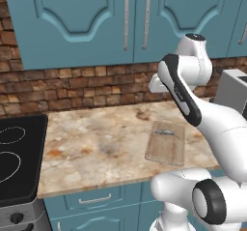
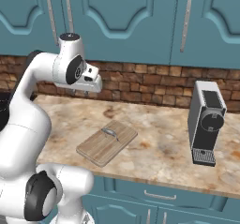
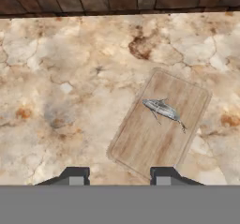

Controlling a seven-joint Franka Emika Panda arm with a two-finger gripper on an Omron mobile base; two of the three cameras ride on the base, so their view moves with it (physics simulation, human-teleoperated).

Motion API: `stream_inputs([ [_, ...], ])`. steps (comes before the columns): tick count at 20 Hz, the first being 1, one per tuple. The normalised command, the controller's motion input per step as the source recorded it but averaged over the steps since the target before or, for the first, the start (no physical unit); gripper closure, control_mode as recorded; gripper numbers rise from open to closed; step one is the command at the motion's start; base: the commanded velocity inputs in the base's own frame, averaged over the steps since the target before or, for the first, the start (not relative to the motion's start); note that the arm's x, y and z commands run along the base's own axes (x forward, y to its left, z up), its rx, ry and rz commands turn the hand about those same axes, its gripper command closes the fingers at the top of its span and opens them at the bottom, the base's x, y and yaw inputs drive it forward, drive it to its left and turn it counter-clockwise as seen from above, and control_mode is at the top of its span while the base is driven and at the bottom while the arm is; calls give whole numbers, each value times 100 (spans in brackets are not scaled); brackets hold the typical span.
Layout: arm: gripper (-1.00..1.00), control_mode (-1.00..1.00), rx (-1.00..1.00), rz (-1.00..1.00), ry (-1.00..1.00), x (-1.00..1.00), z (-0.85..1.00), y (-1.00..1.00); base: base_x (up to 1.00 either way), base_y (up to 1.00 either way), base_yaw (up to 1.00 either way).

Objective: Open the cabinet, retrieve the rolling pin, and place it next to the meat on the cutting board to prepare for tenderizing.

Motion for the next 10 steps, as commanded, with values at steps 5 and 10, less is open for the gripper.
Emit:
stream_inputs([
  [5, -100, -100, -4, 0, -11, -22, 0, 3, 0, 0, 0],
  [10, -100, -100, -12, 0, -42, -61, 9, 22, 0, 0, 0],
])
